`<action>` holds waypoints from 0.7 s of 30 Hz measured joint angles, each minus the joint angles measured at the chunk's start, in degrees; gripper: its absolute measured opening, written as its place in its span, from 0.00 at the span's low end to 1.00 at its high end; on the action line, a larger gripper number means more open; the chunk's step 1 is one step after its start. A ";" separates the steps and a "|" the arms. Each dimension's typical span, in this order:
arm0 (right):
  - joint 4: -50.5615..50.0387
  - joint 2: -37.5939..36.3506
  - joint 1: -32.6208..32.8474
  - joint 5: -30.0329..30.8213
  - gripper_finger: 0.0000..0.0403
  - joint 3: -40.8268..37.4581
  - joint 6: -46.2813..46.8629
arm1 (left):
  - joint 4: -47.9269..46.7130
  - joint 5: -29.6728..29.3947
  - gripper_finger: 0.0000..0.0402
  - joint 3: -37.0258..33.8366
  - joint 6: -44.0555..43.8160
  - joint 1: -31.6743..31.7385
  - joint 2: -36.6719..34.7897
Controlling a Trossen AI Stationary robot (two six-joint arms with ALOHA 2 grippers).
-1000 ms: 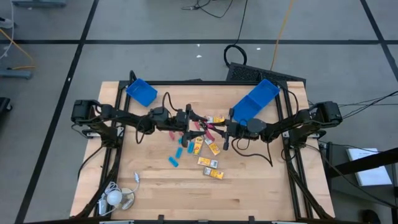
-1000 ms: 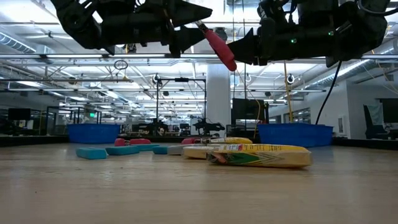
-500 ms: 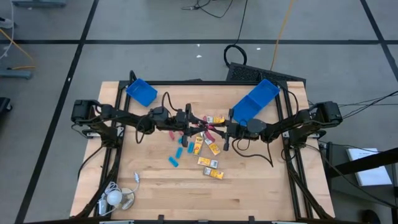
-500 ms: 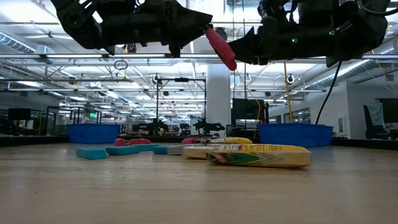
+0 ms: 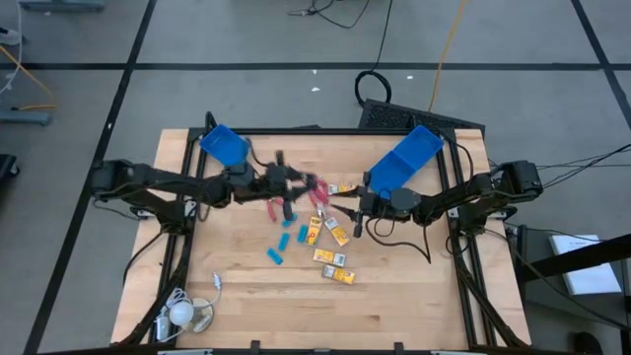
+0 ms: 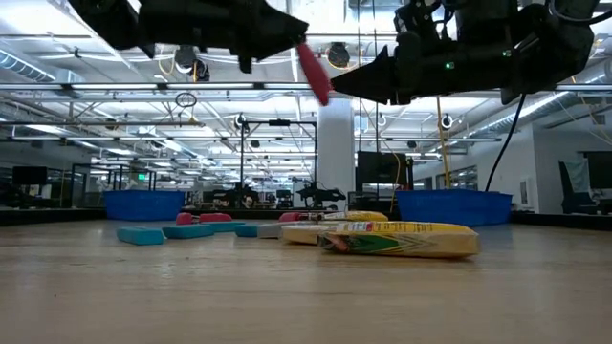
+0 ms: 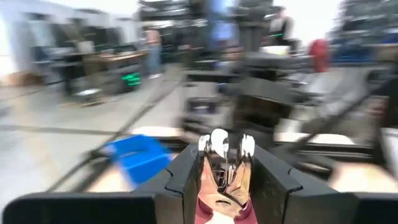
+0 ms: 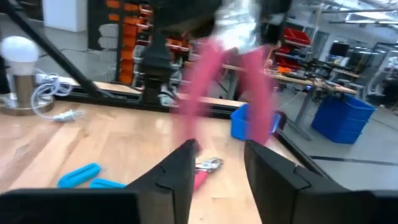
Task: Pick & Place School Supplies
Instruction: Put the pink puncher into the top left blue basket
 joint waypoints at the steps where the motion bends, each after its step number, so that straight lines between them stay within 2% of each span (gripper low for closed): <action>1: -0.19 0.00 0.06 -0.16 0.35 0.00 0.12 | -2.41 -3.55 0.28 0.02 0.54 -0.09 -1.83; 5: -0.87 0.00 -0.01 -0.03 0.37 0.00 0.14 | -14.69 -18.80 0.31 0.03 0.87 -0.36 -9.69; 9: -0.88 0.02 0.03 0.00 0.37 0.00 0.07 | -27.46 -34.58 0.27 0.04 -1.53 0.16 -17.05; 14: -0.89 0.02 0.01 0.00 0.37 -0.02 0.05 | -42.82 -48.93 0.27 0.02 -9.73 2.69 -23.75; 17: -0.89 0.02 0.01 0.00 0.37 -0.02 0.03 | -50.82 -53.72 0.30 0.05 -18.47 6.14 -26.33; 21: -0.98 0.02 0.01 0.02 0.37 -0.02 -0.02 | -60.47 -53.56 0.30 0.04 -27.11 12.41 -27.02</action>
